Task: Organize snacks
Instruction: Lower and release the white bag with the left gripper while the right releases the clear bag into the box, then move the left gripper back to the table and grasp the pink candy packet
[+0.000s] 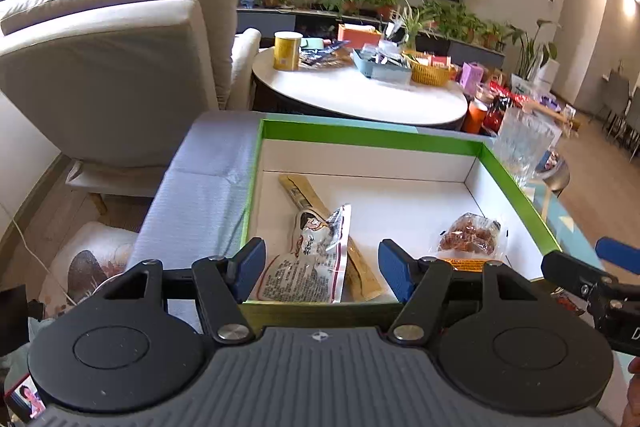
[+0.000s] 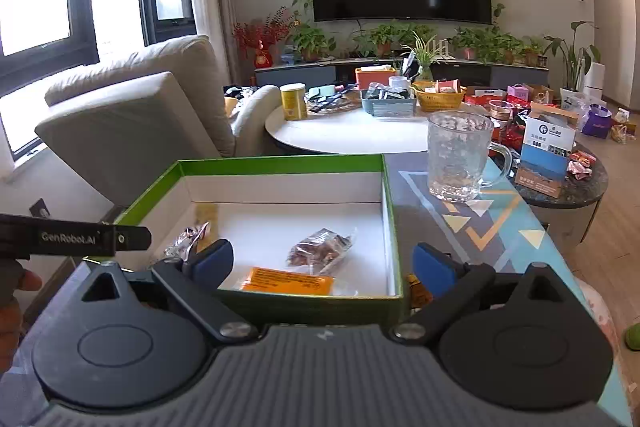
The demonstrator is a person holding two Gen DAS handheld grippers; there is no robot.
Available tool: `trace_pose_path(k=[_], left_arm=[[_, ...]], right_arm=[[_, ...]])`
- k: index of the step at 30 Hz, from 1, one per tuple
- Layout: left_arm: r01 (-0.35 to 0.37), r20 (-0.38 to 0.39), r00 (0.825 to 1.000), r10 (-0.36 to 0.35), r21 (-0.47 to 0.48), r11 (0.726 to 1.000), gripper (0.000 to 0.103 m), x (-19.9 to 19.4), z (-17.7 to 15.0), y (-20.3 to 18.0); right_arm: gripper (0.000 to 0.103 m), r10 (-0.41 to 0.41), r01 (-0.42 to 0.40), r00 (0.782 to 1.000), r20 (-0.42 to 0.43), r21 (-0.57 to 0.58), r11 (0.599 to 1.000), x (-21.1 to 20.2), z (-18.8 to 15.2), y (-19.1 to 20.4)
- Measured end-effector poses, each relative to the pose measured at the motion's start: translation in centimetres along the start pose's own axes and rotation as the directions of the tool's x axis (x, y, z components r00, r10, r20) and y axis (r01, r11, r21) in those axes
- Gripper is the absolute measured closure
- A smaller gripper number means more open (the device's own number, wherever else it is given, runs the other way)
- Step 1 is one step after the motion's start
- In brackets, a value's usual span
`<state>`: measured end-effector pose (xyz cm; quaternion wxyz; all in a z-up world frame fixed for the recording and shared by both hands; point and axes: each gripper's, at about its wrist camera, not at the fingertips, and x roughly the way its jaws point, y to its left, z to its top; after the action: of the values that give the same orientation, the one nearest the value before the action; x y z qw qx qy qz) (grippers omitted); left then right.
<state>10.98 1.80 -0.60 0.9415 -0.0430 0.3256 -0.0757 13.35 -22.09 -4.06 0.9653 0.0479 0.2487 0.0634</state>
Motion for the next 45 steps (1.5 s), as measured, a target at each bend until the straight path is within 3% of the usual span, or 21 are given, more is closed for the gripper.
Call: trace_pose_path(k=[6,16,25,26,29,31,37,42,44,45], left_arm=[[-0.010,-0.002,1.000,0.010,0.001,1.000,0.043,-1.8,-1.6,1.3],[-0.033,-0.102,0.994,0.033,0.002,0.999,0.043,-2.3,-5.7,3.4],[0.002,-0.132,0.991,-0.002,0.000,1.000,0.043,-1.4,-7.5,4.7],[0.007,-0.135,0.991,-0.008,-0.005,1.000,0.045,-1.2,-7.7,4.8],[0.044,-0.142,0.989,-0.043,0.000,0.999,0.071,-1.2,-8.0,4.8],[0.041,-0.135,0.990,-0.037,0.029,0.999,0.080,-1.6,-8.4,4.5],[0.070,-0.144,0.988,-0.061,0.056,0.996,0.088,-4.8,-10.7,4.9],[0.102,-0.162,0.983,-0.090,0.070,0.992,0.088,-7.7,-12.3,5.3],[0.104,-0.165,0.982,-0.089,0.083,0.991,0.079,-8.4,-12.6,5.3],[0.101,-0.159,0.984,-0.085,0.094,0.990,0.069,-8.7,-12.6,5.2]], right_arm=[[0.052,0.012,-0.012,1.000,0.006,0.004,1.000,-1.0,-0.4,0.3],[0.052,0.032,-0.032,0.999,-0.008,-0.010,0.999,-2.5,-2.0,0.8],[0.052,0.125,-0.128,0.991,-0.045,-0.083,0.988,-4.1,-3.9,2.8],[0.052,0.129,-0.133,0.990,-0.050,-0.097,0.986,-4.1,-4.1,3.1],[0.052,0.137,-0.145,0.988,-0.067,-0.131,0.981,-4.0,-4.6,3.9],[0.052,0.134,-0.144,0.988,-0.081,-0.135,0.980,-3.7,-4.8,4.1],[0.052,0.127,-0.138,0.987,-0.103,-0.110,0.984,-3.3,-5.3,4.1],[0.052,0.130,-0.143,0.984,-0.120,-0.109,0.984,-3.3,-5.6,4.3],[0.052,0.131,-0.145,0.983,-0.128,-0.114,0.983,-3.2,-5.8,4.6],[0.052,0.132,-0.147,0.983,-0.131,-0.115,0.982,-3.2,-5.9,4.7]])
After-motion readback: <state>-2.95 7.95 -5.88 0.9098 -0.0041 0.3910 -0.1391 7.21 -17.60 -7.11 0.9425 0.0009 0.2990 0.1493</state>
